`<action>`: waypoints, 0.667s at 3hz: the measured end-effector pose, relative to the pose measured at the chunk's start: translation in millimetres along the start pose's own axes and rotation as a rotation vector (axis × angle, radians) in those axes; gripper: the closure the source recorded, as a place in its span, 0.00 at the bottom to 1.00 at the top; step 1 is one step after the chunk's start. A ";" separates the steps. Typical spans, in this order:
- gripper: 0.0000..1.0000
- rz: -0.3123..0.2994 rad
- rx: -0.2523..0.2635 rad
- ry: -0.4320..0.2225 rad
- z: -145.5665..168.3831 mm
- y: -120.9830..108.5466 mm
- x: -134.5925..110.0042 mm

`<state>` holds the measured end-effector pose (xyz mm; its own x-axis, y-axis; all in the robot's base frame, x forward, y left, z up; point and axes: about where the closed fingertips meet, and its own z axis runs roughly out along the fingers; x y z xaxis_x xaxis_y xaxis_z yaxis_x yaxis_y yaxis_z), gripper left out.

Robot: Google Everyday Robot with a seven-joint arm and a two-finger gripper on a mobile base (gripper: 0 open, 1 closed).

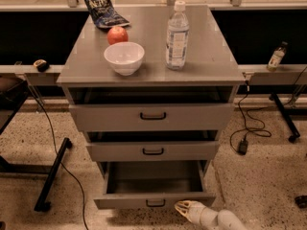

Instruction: Close bottom drawer

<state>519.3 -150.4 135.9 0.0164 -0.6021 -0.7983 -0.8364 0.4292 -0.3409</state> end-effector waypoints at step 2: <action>1.00 -0.016 0.032 -0.018 9.8 -6.3 -8.4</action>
Offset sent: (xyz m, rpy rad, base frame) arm 0.0151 0.0091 0.0064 0.0031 -0.0620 -0.0238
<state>529.8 -141.5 139.9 0.0393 -0.5968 -0.8014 -0.8177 0.4417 -0.3691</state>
